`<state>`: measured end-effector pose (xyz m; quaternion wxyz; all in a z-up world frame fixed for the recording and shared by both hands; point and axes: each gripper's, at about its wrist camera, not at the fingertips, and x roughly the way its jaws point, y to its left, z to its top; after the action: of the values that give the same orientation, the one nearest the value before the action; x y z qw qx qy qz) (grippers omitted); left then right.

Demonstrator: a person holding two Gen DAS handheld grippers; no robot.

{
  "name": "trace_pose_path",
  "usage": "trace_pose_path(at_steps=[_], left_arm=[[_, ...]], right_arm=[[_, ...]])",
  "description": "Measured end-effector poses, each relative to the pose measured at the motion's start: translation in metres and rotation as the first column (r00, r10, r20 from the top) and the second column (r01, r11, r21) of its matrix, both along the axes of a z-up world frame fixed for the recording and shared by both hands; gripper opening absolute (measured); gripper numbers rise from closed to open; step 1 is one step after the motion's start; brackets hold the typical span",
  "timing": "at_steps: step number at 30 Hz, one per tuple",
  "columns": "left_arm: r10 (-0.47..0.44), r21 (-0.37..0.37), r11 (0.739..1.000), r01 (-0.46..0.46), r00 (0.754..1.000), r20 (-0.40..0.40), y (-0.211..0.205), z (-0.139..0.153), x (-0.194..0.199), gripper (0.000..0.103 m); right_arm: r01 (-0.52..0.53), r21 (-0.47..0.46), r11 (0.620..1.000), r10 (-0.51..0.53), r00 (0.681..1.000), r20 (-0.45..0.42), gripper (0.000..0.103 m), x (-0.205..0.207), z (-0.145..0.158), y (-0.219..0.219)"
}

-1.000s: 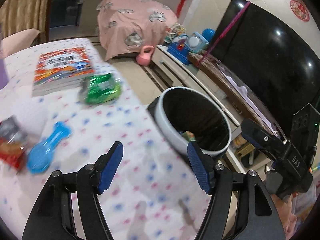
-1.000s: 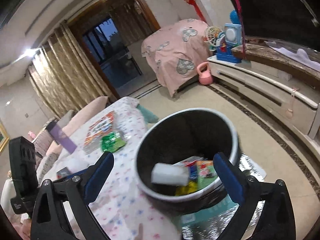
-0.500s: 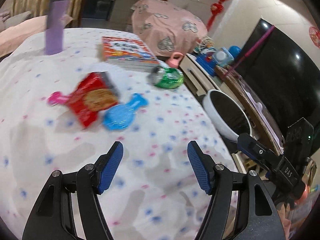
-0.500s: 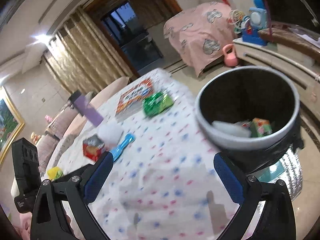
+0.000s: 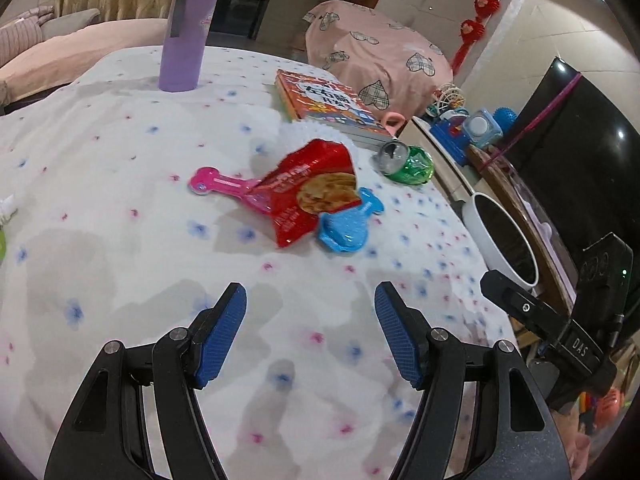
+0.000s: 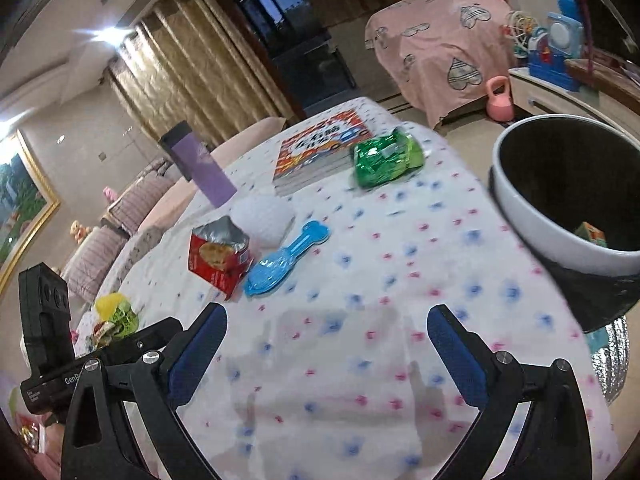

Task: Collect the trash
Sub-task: 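Grasp the red chip bag with left gripper while right gripper reaches the blue brush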

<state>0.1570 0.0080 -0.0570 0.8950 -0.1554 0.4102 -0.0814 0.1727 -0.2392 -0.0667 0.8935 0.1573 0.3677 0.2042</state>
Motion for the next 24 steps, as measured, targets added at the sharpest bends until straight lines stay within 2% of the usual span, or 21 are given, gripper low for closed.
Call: trace_pose_path(at_steps=[15, 16, 17, 19, 20, 23, 24], left_arm=[[-0.068, 0.135, 0.989, 0.058, 0.996, 0.066, 0.008, 0.005, 0.064, 0.067], [-0.083, 0.133, 0.988, 0.073, 0.994, 0.073, 0.006, 0.004, 0.067, 0.062], [-0.095, 0.132, 0.988, 0.084, 0.992, 0.079, 0.005, 0.004, 0.068, 0.044], [-0.137, 0.126, 0.984, 0.128, 0.988, 0.067, 0.0, -0.001, 0.073, 0.022], [-0.153, 0.116, 0.982, 0.146, 0.987, 0.057, -0.002, -0.003, 0.075, 0.015], [-0.18, 0.099, 0.98, 0.174, 0.982, 0.052, -0.002, -0.007, 0.072, 0.005], [-0.177, 0.095, 0.981, 0.171, 0.983, 0.052, -0.001, -0.006, 0.069, 0.005]], right_arm=[[-0.032, 0.021, 0.999, 0.033, 0.998, -0.046, 0.098, 0.026, -0.01, 0.023], [-0.033, 0.023, 0.999, 0.034, 0.998, -0.05, 0.097, 0.028, -0.011, 0.024], [-0.034, 0.025, 0.999, 0.036, 0.998, -0.054, 0.096, 0.03, -0.011, 0.026], [-0.036, 0.027, 0.999, 0.038, 0.997, -0.063, 0.091, 0.034, -0.013, 0.029], [-0.04, 0.031, 0.999, 0.041, 0.997, -0.065, 0.09, 0.036, -0.013, 0.03], [-0.055, 0.039, 0.998, 0.057, 0.996, -0.072, 0.081, 0.044, -0.014, 0.038], [-0.062, 0.041, 0.997, 0.065, 0.995, -0.076, 0.076, 0.047, -0.015, 0.041]])
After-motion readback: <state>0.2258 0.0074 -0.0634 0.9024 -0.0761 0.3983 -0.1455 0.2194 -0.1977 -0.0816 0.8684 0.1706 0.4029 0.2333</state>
